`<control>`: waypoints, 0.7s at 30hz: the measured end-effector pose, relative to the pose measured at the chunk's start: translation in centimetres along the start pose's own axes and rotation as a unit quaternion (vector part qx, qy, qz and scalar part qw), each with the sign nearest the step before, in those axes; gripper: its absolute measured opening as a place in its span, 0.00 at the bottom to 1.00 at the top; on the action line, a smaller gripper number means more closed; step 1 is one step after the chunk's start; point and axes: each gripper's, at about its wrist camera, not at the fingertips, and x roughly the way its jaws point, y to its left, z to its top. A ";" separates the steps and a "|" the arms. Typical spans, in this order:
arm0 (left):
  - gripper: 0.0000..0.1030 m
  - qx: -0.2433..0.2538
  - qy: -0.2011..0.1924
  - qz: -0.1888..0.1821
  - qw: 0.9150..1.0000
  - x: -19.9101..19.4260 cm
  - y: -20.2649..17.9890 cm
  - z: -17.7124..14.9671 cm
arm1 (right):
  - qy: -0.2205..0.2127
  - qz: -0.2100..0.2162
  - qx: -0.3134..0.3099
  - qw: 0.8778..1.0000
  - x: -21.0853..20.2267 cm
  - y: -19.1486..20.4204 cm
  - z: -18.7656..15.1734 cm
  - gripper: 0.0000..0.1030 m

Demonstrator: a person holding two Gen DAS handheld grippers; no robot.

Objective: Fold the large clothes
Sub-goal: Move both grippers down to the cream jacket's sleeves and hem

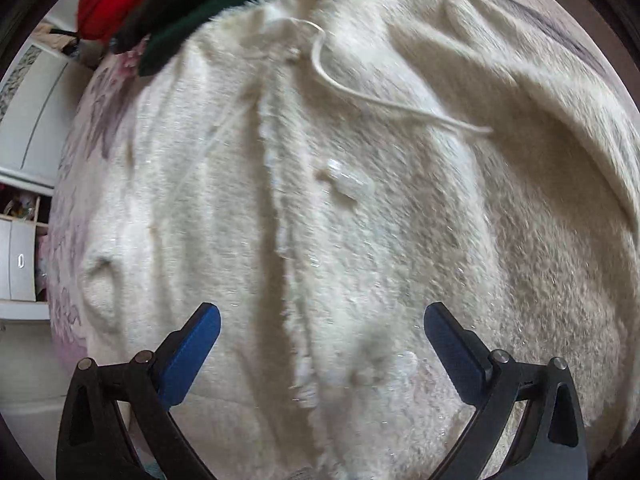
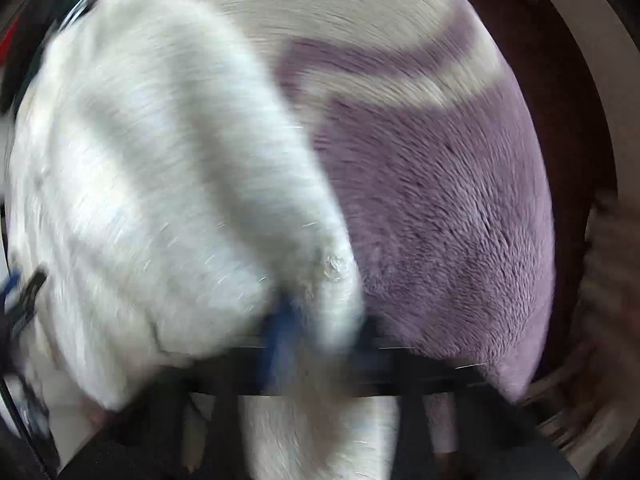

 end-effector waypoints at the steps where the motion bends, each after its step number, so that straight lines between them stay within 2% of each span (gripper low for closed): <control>1: 1.00 0.008 0.003 -0.002 1.000 0.1 -0.4 -0.1 | -0.001 -0.014 -0.009 1.000 -0.5 0.2 0.1 0.10; 3: 1.00 0.025 0.001 -0.005 1.000 -0.3 -1.1 -0.3 | -0.010 -0.050 -0.024 0.998 -1.7 0.1 0.8 0.10; 4: 1.00 0.032 -0.002 -0.004 0.999 -0.6 -1.3 -0.3 | -0.026 -0.083 -0.022 0.996 -2.3 -0.8 1.5 0.10; 6: 1.00 0.045 -0.012 -0.002 0.999 -1.4 -1.6 -0.3 | -0.047 -0.096 0.015 0.994 -3.1 -2.9 2.9 0.11; 9: 1.00 0.055 -0.021 0.006 0.998 -1.8 -2.0 0.3 | -0.041 -0.050 0.093 0.994 -3.7 -5.5 3.8 0.22; 11: 1.00 0.048 -0.020 0.007 0.999 -2.3 -1.8 0.4 | -0.074 -0.003 0.160 0.984 -5.5 -6.8 1.3 0.33; 13: 1.00 0.039 -0.017 0.007 0.999 -2.1 -1.9 1.2 | -0.125 0.061 0.233 0.963 -6.9 -8.0 -2.9 0.49; 14: 1.00 0.035 -0.014 0.006 0.999 -2.1 -1.7 1.3 | -0.151 0.101 0.278 0.943 -6.9 -8.3 -6.1 0.51; 16: 1.00 0.025 -0.007 0.007 1.000 -1.8 -1.9 1.7 | -0.153 0.177 0.339 0.911 -5.3 -6.9 -11.0 0.52; 17: 1.00 0.020 -0.001 0.004 1.000 -1.7 -2.0 1.7 | -0.135 0.235 0.376 0.886 -3.0 -5.6 -14.5 0.52; 19: 1.00 0.014 0.009 0.001 1.000 -0.7 -2.0 2.0 | -0.125 0.300 0.424 0.845 1.6 -4.7 -17.6 0.52; 21: 1.00 0.009 0.020 -0.005 1.000 0.2 -2.3 2.4 | -0.148 0.348 0.482 0.790 6.6 -5.0 -20.2 0.52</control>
